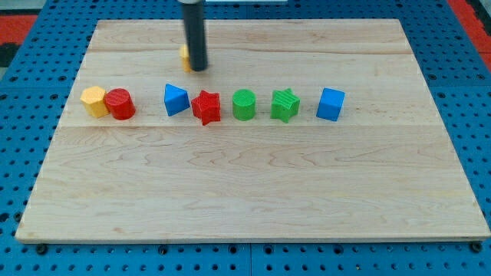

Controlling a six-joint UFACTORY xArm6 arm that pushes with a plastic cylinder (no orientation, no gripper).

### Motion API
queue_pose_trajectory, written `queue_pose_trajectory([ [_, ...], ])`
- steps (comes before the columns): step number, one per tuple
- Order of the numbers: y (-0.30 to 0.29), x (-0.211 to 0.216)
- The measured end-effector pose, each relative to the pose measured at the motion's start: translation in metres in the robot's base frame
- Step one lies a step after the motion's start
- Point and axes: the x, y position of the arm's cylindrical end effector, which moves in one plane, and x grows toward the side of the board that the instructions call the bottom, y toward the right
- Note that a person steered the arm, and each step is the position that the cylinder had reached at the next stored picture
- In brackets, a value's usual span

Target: Move the yellow heart to the top left corner

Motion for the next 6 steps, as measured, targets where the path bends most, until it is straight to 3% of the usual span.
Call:
queue_pose_trajectory([
  [1,-0.066,-0.030],
  [2,-0.074,-0.028],
  [3,-0.010,-0.017],
  [4,0.002,-0.035],
  [6,-0.100,-0.056],
])
